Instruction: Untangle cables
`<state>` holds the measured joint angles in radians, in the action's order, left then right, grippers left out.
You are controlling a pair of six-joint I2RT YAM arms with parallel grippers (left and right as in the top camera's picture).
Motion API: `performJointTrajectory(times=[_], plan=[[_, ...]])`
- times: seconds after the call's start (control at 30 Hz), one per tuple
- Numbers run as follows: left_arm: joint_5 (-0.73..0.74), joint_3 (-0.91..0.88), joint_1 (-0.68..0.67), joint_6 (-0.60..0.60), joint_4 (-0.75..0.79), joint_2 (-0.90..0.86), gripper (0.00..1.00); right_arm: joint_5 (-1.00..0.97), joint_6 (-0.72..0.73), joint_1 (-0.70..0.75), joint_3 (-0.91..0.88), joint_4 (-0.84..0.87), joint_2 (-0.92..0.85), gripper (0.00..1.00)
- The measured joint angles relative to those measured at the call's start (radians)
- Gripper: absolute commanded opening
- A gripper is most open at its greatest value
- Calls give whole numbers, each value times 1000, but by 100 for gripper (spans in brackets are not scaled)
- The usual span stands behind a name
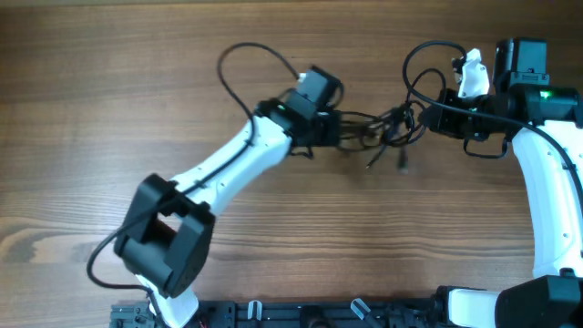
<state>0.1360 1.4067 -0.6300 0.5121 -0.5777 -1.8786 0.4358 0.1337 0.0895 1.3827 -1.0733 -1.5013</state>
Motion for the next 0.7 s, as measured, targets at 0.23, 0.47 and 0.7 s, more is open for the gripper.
performJointTrajectory(times=[0.23,0.47,0.7], plan=[[-57,0,154,8,-115,205,4,-8,15,-2,0,-1,-24,4],[111,0,312,13,-105,343,4,-11,22,-4,0,-4,-90,4],[556,0,454,-47,-62,348,4,-19,18,-8,0,-3,-130,27]])
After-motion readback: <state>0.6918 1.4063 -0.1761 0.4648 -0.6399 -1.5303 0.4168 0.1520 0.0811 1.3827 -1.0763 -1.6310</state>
